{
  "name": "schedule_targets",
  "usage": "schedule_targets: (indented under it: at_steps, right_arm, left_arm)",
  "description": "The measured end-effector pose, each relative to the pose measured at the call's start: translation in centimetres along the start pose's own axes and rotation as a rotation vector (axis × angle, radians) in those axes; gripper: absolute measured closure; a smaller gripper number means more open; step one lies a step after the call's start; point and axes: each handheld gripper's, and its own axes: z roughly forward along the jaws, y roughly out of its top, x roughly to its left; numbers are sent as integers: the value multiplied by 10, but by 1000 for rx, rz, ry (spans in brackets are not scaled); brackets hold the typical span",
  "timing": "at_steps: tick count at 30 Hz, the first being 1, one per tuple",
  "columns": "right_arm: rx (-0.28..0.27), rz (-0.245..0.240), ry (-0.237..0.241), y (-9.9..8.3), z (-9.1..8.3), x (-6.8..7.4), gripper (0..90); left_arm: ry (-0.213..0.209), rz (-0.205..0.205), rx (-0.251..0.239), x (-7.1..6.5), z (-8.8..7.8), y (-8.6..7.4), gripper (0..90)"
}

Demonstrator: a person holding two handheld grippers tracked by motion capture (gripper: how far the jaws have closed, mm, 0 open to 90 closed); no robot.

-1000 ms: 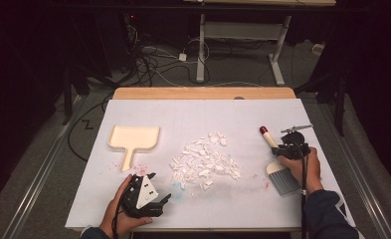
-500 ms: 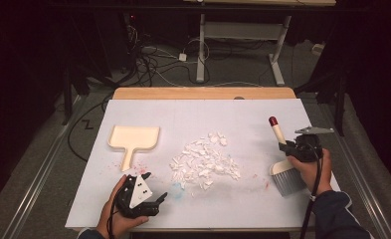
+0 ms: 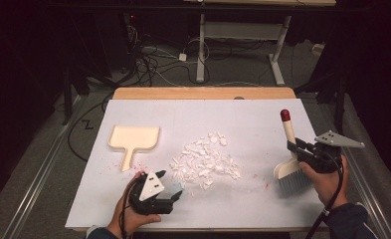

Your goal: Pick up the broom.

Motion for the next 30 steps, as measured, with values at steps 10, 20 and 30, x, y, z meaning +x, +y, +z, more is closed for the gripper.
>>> schedule_targets:
  at_steps: [10, 20, 30]
  right_arm:
    - [-76, -58, 35, 15, -14, 39, 717]
    - [-131, -110, 49, 19, -17, 79, 716]
    - [-190, -139, 87, 18, -21, 107, 715]
  left_arm:
    - [-203, 33, -111, -52, 41, 73, 218]
    - [-271, 5, -162, -91, 91, 119, 246]
    - [-314, -51, -204, -91, 103, 121, 540]
